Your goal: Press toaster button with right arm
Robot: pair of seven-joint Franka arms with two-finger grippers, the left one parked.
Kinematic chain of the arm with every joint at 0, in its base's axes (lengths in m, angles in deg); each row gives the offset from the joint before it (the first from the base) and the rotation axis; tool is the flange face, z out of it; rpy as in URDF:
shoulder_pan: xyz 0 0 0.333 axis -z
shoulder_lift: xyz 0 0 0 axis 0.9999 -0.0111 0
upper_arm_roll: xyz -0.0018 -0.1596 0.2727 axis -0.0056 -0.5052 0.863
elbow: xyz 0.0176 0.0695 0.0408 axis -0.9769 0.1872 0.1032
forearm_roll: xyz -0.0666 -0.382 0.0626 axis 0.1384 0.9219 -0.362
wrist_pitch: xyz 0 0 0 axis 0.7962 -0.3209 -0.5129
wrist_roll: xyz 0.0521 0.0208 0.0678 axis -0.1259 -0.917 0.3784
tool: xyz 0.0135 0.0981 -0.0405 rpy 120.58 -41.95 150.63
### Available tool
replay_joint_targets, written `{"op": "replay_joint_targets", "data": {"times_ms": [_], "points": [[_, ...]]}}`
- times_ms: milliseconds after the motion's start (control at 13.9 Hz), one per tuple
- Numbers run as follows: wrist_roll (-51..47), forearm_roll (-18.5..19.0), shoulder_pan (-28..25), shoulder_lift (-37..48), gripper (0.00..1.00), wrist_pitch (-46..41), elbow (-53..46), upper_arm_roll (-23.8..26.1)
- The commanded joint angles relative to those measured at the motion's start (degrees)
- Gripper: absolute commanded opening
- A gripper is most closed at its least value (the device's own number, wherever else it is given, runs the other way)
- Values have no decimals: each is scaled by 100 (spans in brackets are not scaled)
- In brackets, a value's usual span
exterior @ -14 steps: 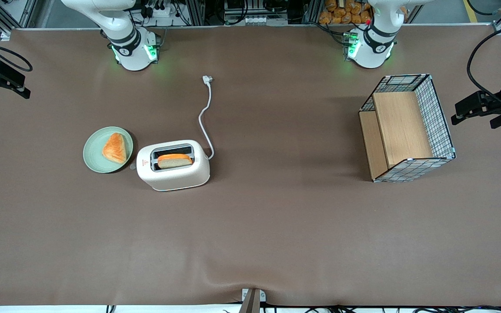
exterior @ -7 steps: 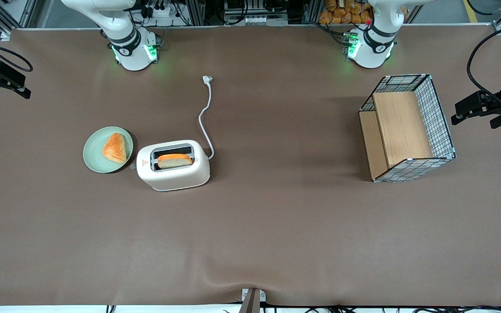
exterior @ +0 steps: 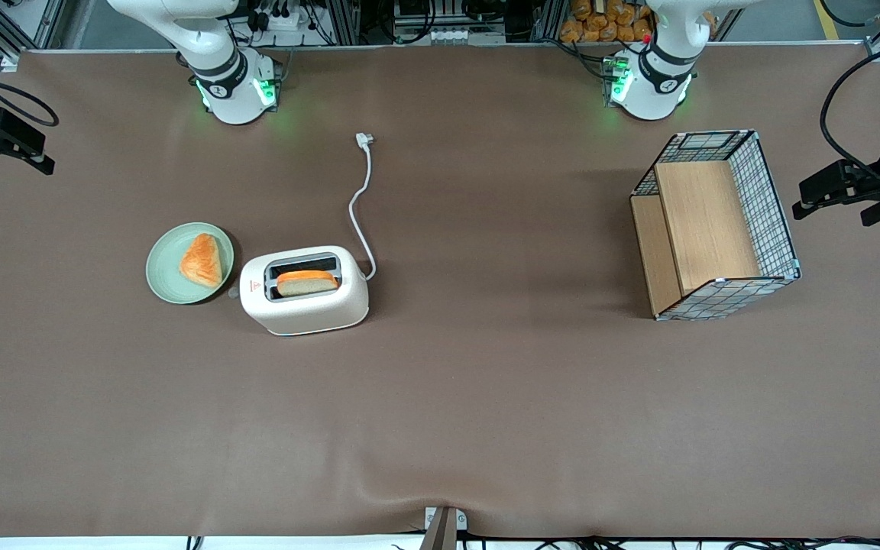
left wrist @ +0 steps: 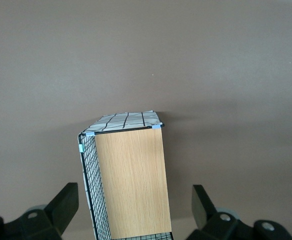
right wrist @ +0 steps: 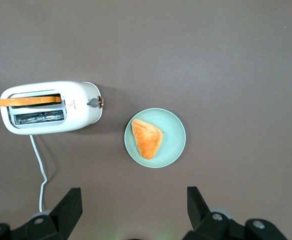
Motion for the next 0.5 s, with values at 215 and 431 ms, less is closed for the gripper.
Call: {"op": "replay_joint_targets", "data": {"times_ms": [215,431], "points": [[59,-82,-37,106,38,-18,120,-21],[59,-91,-98,97,11,-18,138,-21]]}}
